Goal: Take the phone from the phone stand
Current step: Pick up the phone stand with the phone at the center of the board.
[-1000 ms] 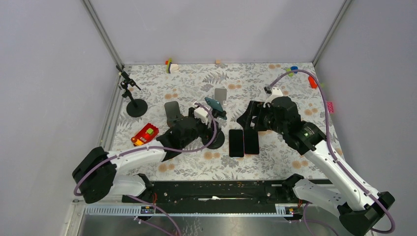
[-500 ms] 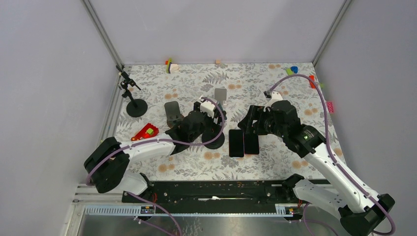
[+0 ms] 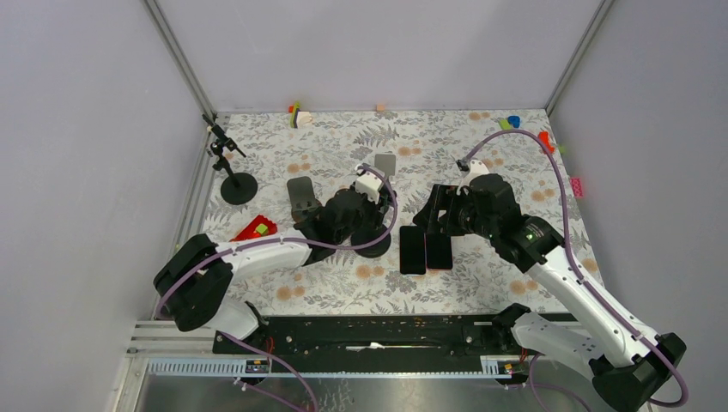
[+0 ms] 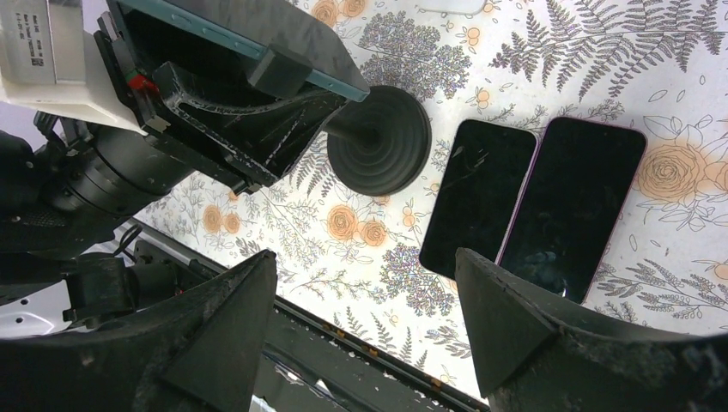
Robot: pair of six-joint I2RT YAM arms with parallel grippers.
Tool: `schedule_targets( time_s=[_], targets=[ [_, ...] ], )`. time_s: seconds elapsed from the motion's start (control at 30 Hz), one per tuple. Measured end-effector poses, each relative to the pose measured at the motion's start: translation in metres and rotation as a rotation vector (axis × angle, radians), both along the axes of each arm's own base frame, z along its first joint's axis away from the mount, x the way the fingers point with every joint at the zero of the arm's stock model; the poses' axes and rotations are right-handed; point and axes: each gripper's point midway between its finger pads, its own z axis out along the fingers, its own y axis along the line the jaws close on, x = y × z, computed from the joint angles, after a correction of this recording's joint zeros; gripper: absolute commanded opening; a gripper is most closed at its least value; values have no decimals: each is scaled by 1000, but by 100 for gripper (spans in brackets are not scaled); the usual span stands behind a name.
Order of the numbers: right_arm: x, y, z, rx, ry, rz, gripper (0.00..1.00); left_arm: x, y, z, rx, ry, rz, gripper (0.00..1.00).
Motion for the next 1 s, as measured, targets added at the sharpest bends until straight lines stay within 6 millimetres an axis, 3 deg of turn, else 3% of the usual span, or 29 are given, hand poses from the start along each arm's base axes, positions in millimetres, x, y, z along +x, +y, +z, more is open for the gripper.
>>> schedule_targets(
  time_s=[0.1, 0.23, 0.43, 0.63, 0.83, 1.0],
  targets=[
    [0, 0, 0, -2, -1, 0, 83, 0, -2, 1, -5, 11, -12, 25],
    [-3, -3, -7, -13, 6, 1, 83, -1, -3, -1, 10, 20, -29, 0],
    [-8, -6, -22, -31, 30, 2, 84, 5, -2, 1, 12, 52, -11, 0],
    [-11, -10, -23, -37, 16, 8, 85, 1, -1, 2, 19, 61, -39, 0],
    [-14, -15, -9, -28, -48, 18, 85, -22, 3, 3, 18, 78, -162, 0],
    [-18, -22, 1, -19, -116, 16, 85, -54, 4, 9, 9, 96, -326, 0]
  ],
)
